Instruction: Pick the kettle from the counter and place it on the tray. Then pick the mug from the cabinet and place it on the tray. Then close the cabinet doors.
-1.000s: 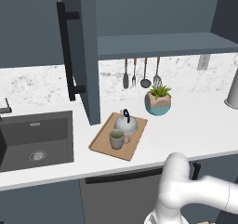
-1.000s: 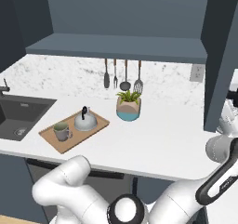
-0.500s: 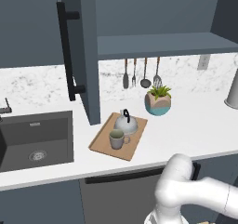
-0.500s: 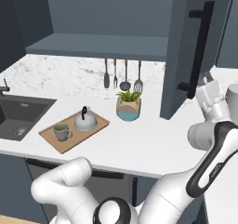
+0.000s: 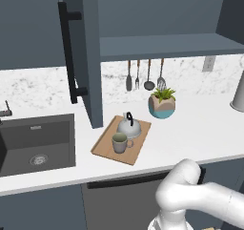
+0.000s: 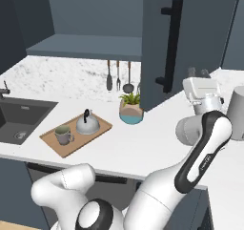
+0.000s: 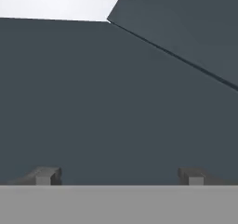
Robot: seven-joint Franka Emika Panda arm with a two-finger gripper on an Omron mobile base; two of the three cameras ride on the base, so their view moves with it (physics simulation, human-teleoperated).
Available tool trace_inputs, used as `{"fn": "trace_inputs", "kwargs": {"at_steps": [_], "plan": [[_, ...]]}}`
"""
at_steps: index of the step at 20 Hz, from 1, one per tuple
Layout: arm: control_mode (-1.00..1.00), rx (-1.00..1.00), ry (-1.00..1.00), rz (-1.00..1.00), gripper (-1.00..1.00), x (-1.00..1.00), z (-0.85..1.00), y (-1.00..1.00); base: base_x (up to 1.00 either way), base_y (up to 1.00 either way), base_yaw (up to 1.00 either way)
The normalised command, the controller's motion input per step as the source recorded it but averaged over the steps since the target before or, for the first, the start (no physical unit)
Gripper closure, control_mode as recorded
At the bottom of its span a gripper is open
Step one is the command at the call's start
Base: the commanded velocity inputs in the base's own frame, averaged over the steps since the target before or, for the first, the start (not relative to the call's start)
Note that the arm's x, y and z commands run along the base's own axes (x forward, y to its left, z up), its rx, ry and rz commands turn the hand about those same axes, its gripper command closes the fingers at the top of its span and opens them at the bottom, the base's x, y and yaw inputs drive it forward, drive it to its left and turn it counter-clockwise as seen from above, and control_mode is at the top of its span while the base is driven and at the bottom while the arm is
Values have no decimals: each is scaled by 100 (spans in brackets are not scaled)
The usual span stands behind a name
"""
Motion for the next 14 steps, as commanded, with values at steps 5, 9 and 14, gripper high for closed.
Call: {"fn": "trace_inputs", "kwargs": {"at_steps": [5,9,14], "plan": [[-100,-3,43,-2,-100,12,19,6,0,0,0],[-100,-2,40,0,-100,30,1,17,0,0,0],[-100,0,41,0,-100,38,0,19,0,0,0]]}}
